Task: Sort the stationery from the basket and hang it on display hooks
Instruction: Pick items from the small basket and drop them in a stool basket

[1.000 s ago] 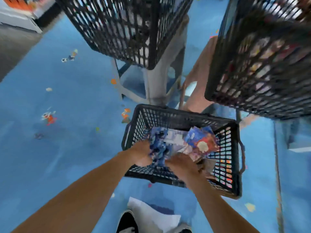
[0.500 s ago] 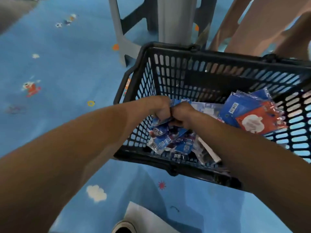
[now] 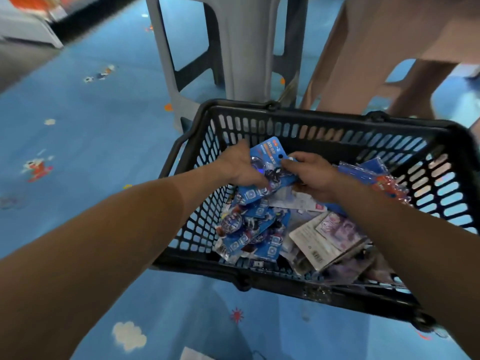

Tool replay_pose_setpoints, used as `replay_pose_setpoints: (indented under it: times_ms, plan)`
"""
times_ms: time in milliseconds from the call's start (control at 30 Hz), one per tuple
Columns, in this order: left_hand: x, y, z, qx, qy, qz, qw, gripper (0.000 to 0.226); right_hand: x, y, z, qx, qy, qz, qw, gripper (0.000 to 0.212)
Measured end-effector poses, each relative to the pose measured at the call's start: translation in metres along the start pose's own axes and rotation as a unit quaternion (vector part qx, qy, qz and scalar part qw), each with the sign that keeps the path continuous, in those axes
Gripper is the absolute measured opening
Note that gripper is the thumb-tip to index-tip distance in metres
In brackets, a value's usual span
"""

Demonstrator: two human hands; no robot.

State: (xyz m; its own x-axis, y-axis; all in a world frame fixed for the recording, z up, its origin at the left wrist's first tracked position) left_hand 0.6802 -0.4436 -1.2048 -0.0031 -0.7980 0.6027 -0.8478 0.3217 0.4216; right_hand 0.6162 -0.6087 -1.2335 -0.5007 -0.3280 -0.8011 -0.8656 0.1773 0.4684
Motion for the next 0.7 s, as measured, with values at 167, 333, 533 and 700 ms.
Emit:
replay_pose_setpoints:
  times_ms: [167,333,533,700]
  plan:
    - [0.002,0.004,-0.005,0.057,-0.045,0.051,0.996,0.086,0.023,-0.007,0.008,0.046,0.171,0.044,0.983,0.032]
    - [-0.003,0.003,-0.003,0.068,-0.080,0.067,0.992,0.078,0.029,0.004,0.046,-0.054,0.298,0.090,0.949,0.045]
    - [-0.009,-0.003,-0.004,0.071,-0.091,0.090,0.989,0.054,0.035,-0.010,0.065,0.021,0.219,0.140,0.965,0.024]
    - [-0.013,0.001,-0.002,0.033,-0.071,0.085,0.993,0.042,0.034,0.001,0.046,-0.021,0.015,0.197,0.980,0.020]
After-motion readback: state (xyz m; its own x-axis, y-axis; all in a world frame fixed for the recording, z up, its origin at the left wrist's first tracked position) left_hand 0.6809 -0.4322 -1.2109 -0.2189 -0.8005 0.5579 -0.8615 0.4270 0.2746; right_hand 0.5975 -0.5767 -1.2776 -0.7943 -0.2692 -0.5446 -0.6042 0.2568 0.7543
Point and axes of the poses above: each hand's wrist, its own y-axis away from the middle knuckle, its own z-axis out of the palm, x = y × z, the point moved 4 cm from there along -y, towards the middle knuckle, and after that the axes turned 12 degrees about y, right-handed, at the moved point
